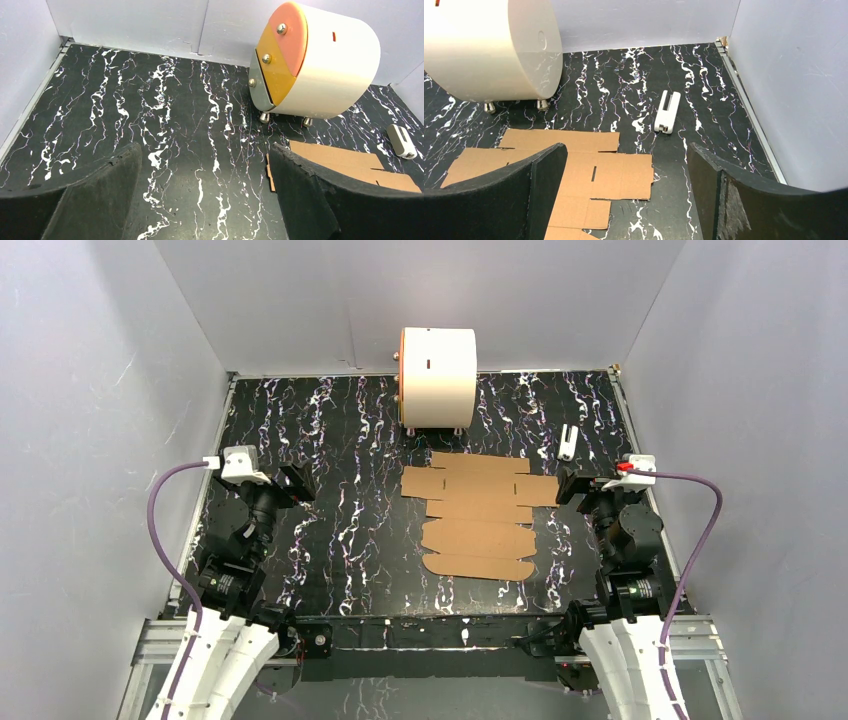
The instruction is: Fold the paper box
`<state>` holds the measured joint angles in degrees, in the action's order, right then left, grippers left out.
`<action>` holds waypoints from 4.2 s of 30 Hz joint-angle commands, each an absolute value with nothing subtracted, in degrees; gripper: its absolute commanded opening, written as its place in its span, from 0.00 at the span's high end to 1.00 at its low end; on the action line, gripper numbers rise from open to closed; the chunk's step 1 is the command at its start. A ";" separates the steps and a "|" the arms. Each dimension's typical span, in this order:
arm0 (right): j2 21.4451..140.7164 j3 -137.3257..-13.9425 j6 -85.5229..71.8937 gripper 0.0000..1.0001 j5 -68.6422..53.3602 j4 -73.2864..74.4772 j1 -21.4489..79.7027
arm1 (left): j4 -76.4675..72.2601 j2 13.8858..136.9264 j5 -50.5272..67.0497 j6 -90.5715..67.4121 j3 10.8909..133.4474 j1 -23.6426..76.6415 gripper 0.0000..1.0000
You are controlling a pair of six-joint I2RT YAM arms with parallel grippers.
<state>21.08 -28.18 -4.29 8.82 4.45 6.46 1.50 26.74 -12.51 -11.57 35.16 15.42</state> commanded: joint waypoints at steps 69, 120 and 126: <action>84.10 -38.58 -18.15 0.04 -12.32 -15.10 -7.47 | 8.35 92.30 16.90 -35.07 60.91 15.73 0.06; 81.33 -42.28 -20.86 0.01 -26.99 -16.83 11.99 | 12.14 89.24 15.31 -34.29 60.29 13.96 0.09; 86.25 -43.04 -24.73 0.02 -26.88 -23.84 15.47 | 7.82 95.14 19.25 -38.10 61.76 13.92 0.09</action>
<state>83.88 -40.56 -21.15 -25.69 -16.23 13.93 11.03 92.79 14.66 -34.54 59.86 14.04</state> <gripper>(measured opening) 0.984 0.913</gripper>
